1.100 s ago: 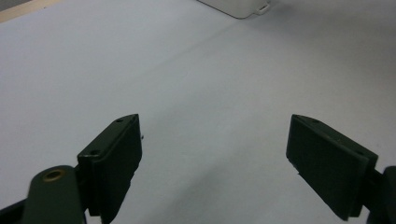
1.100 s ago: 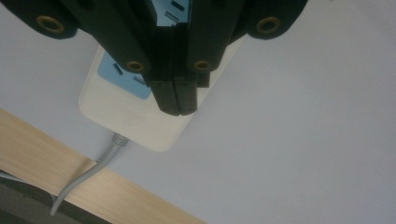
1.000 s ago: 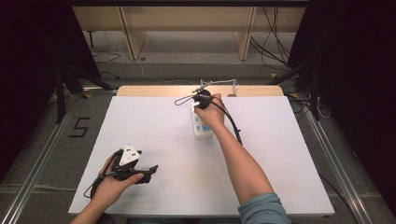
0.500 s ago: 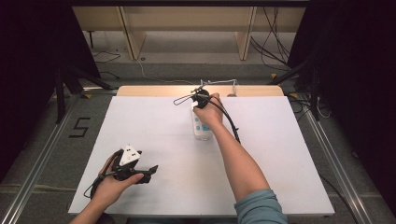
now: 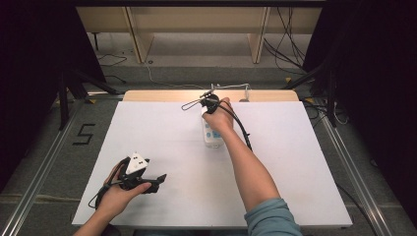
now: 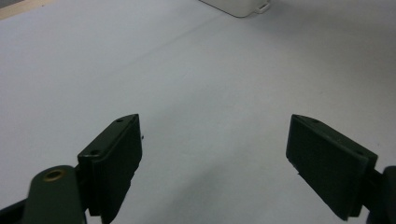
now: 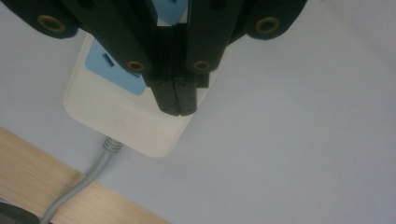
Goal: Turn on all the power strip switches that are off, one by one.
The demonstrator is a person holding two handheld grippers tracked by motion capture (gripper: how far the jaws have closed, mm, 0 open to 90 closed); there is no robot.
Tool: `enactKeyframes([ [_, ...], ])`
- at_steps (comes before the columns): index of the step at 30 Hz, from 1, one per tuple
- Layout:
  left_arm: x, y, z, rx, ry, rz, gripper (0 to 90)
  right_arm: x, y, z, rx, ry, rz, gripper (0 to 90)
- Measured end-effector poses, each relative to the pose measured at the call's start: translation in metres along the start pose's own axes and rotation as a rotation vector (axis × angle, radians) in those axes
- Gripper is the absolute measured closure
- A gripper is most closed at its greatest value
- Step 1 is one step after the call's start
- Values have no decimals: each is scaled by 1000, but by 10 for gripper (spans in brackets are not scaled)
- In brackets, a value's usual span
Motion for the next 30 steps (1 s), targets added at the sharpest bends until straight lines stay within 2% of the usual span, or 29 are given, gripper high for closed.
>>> enactKeyframes([
  [2,0,0,0,0,2,-1,182,1,6,0,46,-1,14,900],
  [4,0,0,0,0,1,-5,182,1,7,0,13,9,-1,900],
  [5,-1,0,0,0,4,-2,182,1,8,0,13,12,21,900],
  [7,-1,0,0,2,6,3,182,0,6,0,16,6,19,900],
  [9,0,-1,-1,1,1,3,183,0,7,0,23,2,38,900],
  [10,0,-1,-1,1,0,3,183,-1,7,1,4,23,19,900],
  [12,0,-1,-1,1,1,2,184,-3,8,2,-15,42,12,900],
  [17,0,0,-1,2,0,1,184,-3,4,2,-19,31,37,900],
  [19,0,0,-1,1,0,1,184,-3,3,1,-23,31,33,900],
  [22,0,0,0,1,1,2,183,-3,0,0,-2,13,49,900],
  [26,0,0,-1,0,-1,1,184,-3,1,-1,-12,11,27,900],
  [30,0,0,-1,2,-1,2,184,-3,1,-2,-10,11,28,900],
])
Point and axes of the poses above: each handheld gripper's, and its own axes: z roughly backward along the jaws, x roughly out of its underside, y roughly to its right, the point moved 8 cm from there along -z, roughly forward along the jaws, and after that the axes turned 12 degrees about -y, right-handed, at the moved point
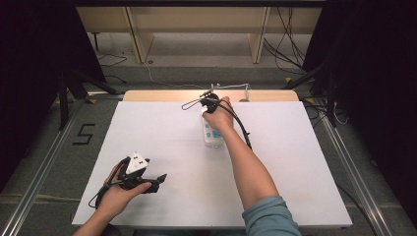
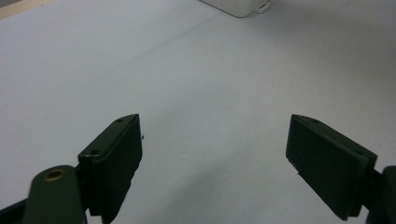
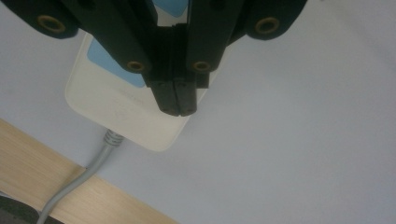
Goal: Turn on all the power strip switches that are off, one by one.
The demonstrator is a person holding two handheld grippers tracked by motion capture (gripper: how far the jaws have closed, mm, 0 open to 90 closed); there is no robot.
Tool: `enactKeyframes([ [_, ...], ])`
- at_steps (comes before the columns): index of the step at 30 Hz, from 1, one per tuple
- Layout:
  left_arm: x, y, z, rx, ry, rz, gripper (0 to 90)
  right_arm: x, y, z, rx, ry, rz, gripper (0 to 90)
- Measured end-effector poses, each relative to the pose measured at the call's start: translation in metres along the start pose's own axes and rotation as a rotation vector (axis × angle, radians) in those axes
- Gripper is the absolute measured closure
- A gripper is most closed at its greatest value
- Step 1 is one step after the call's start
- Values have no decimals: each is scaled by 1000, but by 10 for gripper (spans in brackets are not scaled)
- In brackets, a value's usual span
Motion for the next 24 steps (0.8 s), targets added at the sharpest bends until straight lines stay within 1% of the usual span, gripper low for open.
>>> enactKeyframes([
  [2,0,0,0,0,1,0,184,0,0,-1,11,0,11,900],
  [3,0,0,-1,-1,1,0,184,1,-1,-1,12,-10,6,900],
  [5,0,0,-1,-1,1,-4,184,1,-1,-1,7,-1,-6,900],
  [6,0,0,-1,-1,1,-5,184,1,-1,-2,5,0,-6,900],
  [8,0,0,-1,-2,0,-6,184,0,0,-3,8,19,-2,900],
  [10,0,0,0,0,2,0,184,-1,-1,-3,8,18,-13,900],
  [12,1,-1,0,1,0,2,184,0,0,-1,7,13,-10,900],
  [13,1,-1,0,0,-2,-1,184,0,1,1,1,21,-19,900],
  [14,1,-1,0,0,-2,-2,184,0,3,6,8,48,-11,900],
  [15,1,-1,0,0,-1,-3,184,0,3,6,8,48,-11,900],
  [17,1,-1,0,-2,-2,-4,184,-1,3,15,0,78,-14,900],
  [18,0,0,0,-3,-1,-1,185,-1,2,19,0,78,-10,900],
  [19,0,0,0,-4,-4,-10,184,0,1,22,0,74,-11,900],
  [20,0,1,-1,-5,-5,-10,184,1,1,24,6,66,3,900],
  [24,-1,2,0,-6,-2,-12,184,7,-2,28,-2,47,17,900],
])
Point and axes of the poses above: each handheld gripper's, and its own axes: z roughly backward along the jaws, x roughly out of its underside, y roughly to its right, the point moved 8 cm from there along -z, roughly forward along the jaws, and after that the axes turned 12 degrees about -y, right-handed, at the moved point
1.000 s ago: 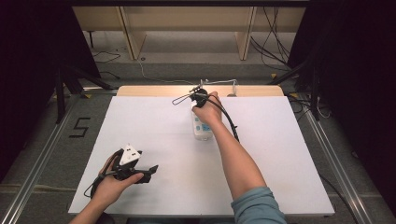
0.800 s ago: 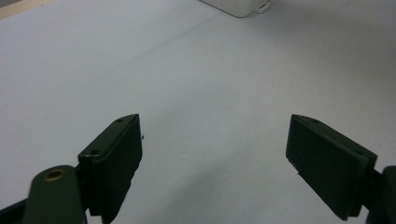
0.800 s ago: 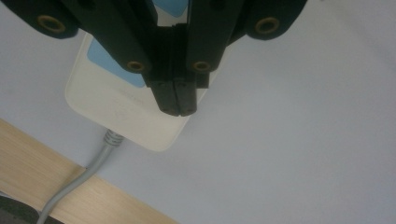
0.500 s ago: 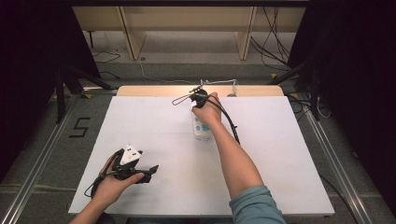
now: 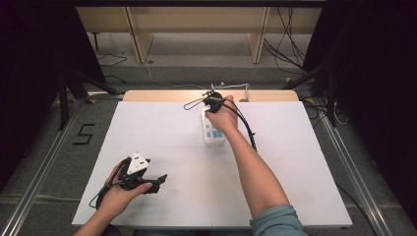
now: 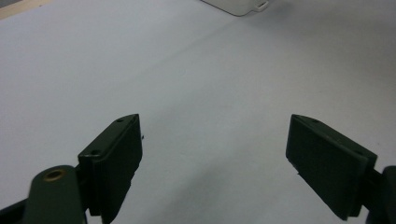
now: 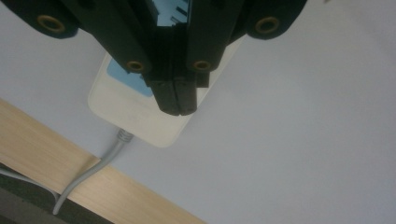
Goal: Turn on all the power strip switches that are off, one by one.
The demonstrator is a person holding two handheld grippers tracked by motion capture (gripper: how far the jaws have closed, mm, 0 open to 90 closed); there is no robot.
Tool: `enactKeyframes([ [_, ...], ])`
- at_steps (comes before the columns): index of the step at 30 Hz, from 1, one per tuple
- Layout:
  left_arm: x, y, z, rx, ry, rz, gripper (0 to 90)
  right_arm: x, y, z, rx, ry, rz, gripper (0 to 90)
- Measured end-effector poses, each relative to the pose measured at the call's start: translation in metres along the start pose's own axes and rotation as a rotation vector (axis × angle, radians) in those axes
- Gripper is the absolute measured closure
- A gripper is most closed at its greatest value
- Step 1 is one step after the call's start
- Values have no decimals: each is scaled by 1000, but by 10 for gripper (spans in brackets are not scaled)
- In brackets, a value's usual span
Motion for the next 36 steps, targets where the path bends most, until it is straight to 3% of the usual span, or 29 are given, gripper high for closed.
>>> enactKeyframes([
  [8,0,-1,0,0,-2,2,184,10,3,1,0,-24,-13,900],
  [11,1,-1,0,0,-4,0,184,13,3,1,7,-31,7,900],
  [36,0,1,-1,2,0,2,184,19,-10,9,-10,-50,18,900],
])
Point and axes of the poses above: each handheld gripper's, and its own axes: z roughly backward along the jaws, x roughly out of its underside, y roughly to its right, the point moved 8 cm from there along -z, roughly forward along the jaws, and after that the axes turned 12 degrees about -y, right-handed, at the moved point
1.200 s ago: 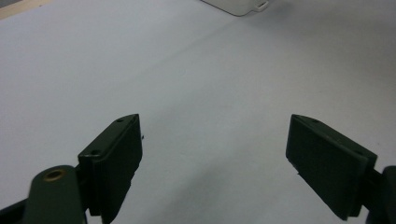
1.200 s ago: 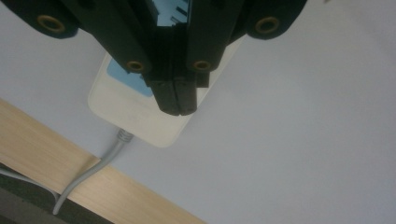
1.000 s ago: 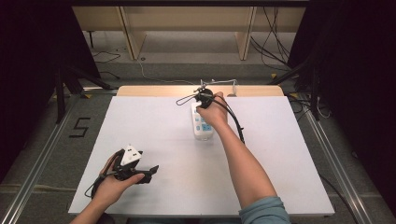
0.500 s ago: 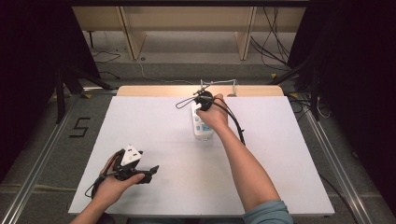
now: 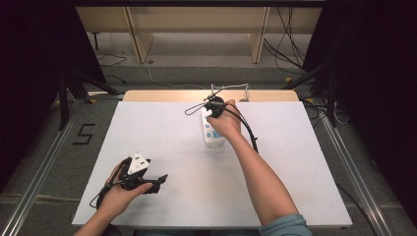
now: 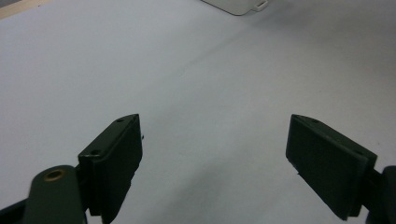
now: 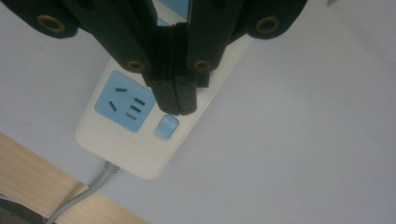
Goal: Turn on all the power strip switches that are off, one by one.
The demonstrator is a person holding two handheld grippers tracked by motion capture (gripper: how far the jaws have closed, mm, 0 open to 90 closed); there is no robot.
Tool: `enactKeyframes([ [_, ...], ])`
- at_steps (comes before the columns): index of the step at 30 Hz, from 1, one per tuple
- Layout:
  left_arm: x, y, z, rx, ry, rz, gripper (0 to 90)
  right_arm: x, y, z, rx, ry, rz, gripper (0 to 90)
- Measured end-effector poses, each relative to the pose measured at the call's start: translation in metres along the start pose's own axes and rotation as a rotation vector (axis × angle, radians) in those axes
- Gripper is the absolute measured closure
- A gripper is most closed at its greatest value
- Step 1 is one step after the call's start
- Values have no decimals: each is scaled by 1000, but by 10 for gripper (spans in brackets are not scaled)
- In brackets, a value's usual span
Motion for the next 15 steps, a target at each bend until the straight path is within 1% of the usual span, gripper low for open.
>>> enactKeyframes([
  [15,0,0,0,-1,-5,-8,185,3,-6,2,-10,-15,7,900],
])
Point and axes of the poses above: each handheld gripper's, and its own axes: z roughly backward along the jaws, x roughly out of its underside, y roughly to its right, the point moved 8 cm from there along -z, roughly forward along the jaws, and after that the axes turned 12 degrees about -y, right-handed, at the moved point
